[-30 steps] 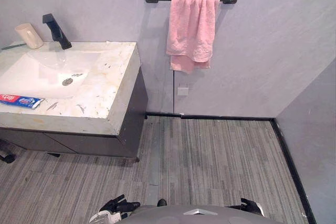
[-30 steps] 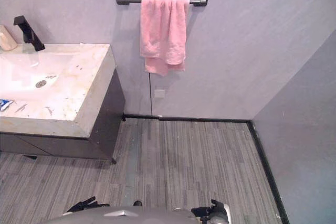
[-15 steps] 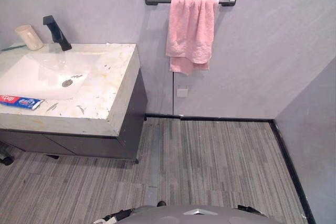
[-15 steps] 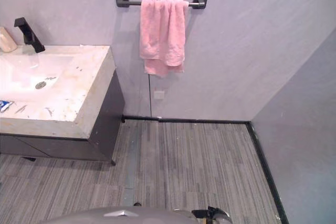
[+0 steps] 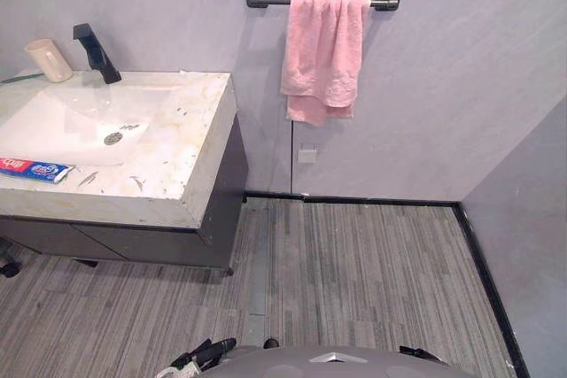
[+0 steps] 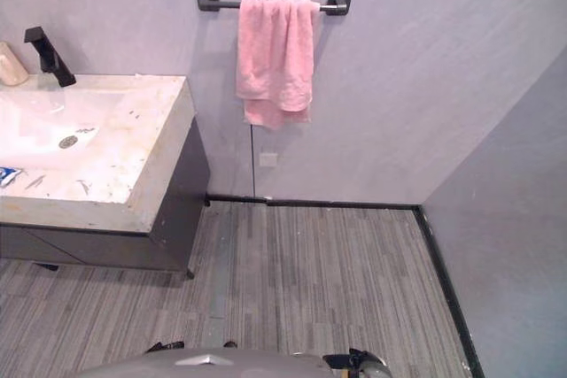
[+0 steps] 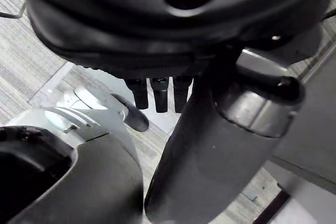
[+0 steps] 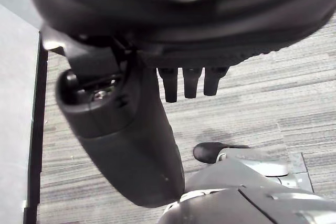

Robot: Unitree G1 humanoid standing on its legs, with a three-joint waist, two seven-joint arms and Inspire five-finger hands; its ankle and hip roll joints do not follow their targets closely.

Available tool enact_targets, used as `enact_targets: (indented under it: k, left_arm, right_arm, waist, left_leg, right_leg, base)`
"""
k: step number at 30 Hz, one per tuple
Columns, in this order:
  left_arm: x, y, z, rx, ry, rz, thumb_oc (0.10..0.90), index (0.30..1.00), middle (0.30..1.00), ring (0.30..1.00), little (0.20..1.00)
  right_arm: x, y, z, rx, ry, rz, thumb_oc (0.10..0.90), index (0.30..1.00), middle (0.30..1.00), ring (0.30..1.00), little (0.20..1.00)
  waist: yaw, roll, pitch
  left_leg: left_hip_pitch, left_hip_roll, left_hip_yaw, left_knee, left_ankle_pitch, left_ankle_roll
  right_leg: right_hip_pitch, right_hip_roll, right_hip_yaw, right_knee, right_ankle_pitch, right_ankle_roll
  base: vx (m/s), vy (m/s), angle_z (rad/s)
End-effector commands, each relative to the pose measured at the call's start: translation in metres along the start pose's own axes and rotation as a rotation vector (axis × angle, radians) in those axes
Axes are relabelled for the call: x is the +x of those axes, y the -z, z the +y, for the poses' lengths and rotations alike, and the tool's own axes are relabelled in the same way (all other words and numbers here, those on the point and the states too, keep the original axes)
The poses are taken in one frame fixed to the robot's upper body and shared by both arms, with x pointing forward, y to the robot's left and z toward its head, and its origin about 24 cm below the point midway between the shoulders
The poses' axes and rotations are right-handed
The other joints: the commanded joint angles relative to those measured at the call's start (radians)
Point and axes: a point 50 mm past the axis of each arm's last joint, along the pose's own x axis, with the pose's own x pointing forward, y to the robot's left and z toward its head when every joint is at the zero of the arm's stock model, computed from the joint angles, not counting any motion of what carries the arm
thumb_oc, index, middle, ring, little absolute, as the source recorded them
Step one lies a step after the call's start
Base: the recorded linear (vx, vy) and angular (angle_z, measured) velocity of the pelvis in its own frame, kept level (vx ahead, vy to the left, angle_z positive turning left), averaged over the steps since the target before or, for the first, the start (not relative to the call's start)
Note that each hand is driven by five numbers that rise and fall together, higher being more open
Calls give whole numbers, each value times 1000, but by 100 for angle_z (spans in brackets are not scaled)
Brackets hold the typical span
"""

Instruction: Organize the bathroom.

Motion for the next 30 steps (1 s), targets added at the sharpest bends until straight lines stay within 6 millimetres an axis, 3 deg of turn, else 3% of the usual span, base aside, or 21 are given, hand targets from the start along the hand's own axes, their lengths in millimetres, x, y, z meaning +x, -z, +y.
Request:
enact_targets:
  k: [1, 5, 11, 12, 13, 14, 15, 16, 18, 19, 20, 21, 23, 25, 27, 30]
  left_arm:
    - [2, 9, -4, 174, -26, 121, 800, 900, 900, 900, 900]
    - [0, 8, 7, 242, -133, 163, 800, 900, 900, 900, 900]
    - [-4, 21, 15, 185, -124, 274, 800, 900, 900, 900, 900]
    - [-6, 22, 17, 199, -122, 302, 800, 900, 900, 900, 900]
    - [-6, 21, 17, 205, -122, 304, 800, 900, 900, 900, 900]
    - [-5, 14, 15, 234, -120, 294, 800, 900, 900, 900, 900]
    - [-5, 10, 14, 257, -122, 287, 800, 900, 900, 900, 900]
    - [-5, 3, 14, 296, -135, 270, 800, 900, 900, 900, 900]
    - [-5, -1, 14, 305, -151, 253, 800, 900, 900, 900, 900]
    - [-5, -4, 15, 304, -162, 242, 800, 900, 900, 900, 900]
    - [-5, -12, 16, 314, -166, 213, 800, 900, 900, 900, 900]
    - [-5, -13, 16, 313, -164, 208, 800, 900, 900, 900, 900]
    - [-6, -20, 18, 281, -158, 178, 800, 900, 900, 900, 900]
    - [-7, -21, 23, 278, -164, 173, 800, 900, 900, 900, 900]
    - [-10, -11, 35, 263, -179, 192, 800, 900, 900, 900, 900]
    - [-10, 0, 34, 273, -146, 211, 800, 900, 900, 900, 900]
  right_arm:
    - [0, -4, 8, -35, -80, 3, 800, 900, 900, 900, 900]
    - [-1, -3, 14, -38, -194, 41, 800, 900, 900, 900, 900]
    - [-2, 2, 16, 32, -279, 100, 800, 900, 900, 900, 900]
    - [-2, 1, 15, 35, -285, 109, 800, 900, 900, 900, 900]
    - [-2, 0, 14, 43, -287, 108, 800, 900, 900, 900, 900]
    - [-2, -6, 12, 42, -291, 84, 800, 900, 900, 900, 900]
    - [-1, -9, 10, 42, -284, 71, 800, 900, 900, 900, 900]
    - [-1, -13, 5, 50, -278, 49, 800, 900, 900, 900, 900]
    - [-1, -14, 2, 55, -280, 43, 800, 900, 900, 900, 900]
    - [-1, -13, 1, 49, -278, 45, 800, 900, 900, 900, 900]
    - [-1, -11, -4, 20, -279, 42, 800, 900, 900, 900, 900]
    - [-1, -11, -4, 19, -280, 43, 800, 900, 900, 900, 900]
    - [-1, -12, -4, 8, -292, 53, 800, 900, 900, 900, 900]
    - [-1, -10, -4, 8, -302, 61, 800, 900, 900, 900, 900]
    - [-2, -1, -1, -4, -324, 108, 800, 900, 900, 900, 900]
    - [-3, 4, 5, -24, -344, 117, 800, 900, 900, 900, 900]
  waist:
    - [9, -8, 10]
    - [7, -9, 9]
    - [13, -13, 14]
    - [11, -8, 28]
    - [10, -4, 33]
    - [5, 11, 60]
    - [2, 17, 71]
    - [-8, 16, 102]
    - [-16, -2, 122]
    - [-24, -15, 134]
    - [-43, -44, 158]
    - [-46, -45, 162]
    - [-56, -49, 185]
    - [-54, -51, 193]
    - [-50, -55, 185]
    - [-52, -52, 160]
  left_leg:
    - [-11, -40, 43, 35, -95, 18]
    - [-7, -45, 51, 55, -106, 18]
    - [-15, -55, 57, 109, -136, 35]
    - [-25, -58, 64, 138, -145, 57]
    - [-28, -58, 68, 145, -148, 65]
    - [-35, -58, 72, 166, -156, 83]
    - [-45, -57, 71, 178, -161, 90]
    - [-48, -66, 57, 208, -176, 98]
    - [-48, -82, 42, 230, -190, 91]
    - [-42, -90, 27, 248, -203, 82]
    - [-46, -106, 2, 307, -251, 54]
    - [-43, -104, -2, 312, -259, 51]
    - [-23, -85, -12, 330, -301, 32]
    - [-13, -67, -9, 343, -312, 29]
    - [21, -6, 5, 368, -332, 11]
    - [37, 57, 27, 369, -343, -14]
  right_leg:
    - [-49, -35, -52, -19, 63, 51]
    - [-47, -45, -54, -15, 65, 55]
    - [-68, -85, -45, 55, 53, 69]
    - [-132, -124, -43, 212, 73, 87]
    - [-160, -137, -41, 282, 84, 92]
    - [-273, -160, -27, 516, 130, 89]
    - [-323, -167, -23, 590, 155, 83]
    - [-407, -181, -12, 657, 233, 86]
    - [-433, -186, 4, 579, 281, 97]
    - [-420, -187, 10, 480, 295, 102]
    - [-384, -213, 23, 180, 285, 108]
    - [-379, -214, 24, 134, 288, 110]
    - [-359, -236, 34, -72, 321, 129]
    - [-353, -251, 30, -64, 325, 131]
    - [-339, -287, 11, 12, 295, 144]
    - [-355, -278, 4, 142, 239, 164]
  base:
    - [38, 13, 4]
    - [68, 40, 1]
    - [80, 47, -9]
    - [39, 78, -19]
    - [-13, 152, -25]
    - [-71, 126, -24]
    - [-70, 123, -29]
    - [27, -2, -25]
    - [140, -127, -1]
    - [418, -420, 24]
    - [410, -410, 31]
    - [425, -443, 46]
    - [359, -361, 51]
    - [293, -267, 20]
    - [423, -310, 13]
    - [356, -303, -8]
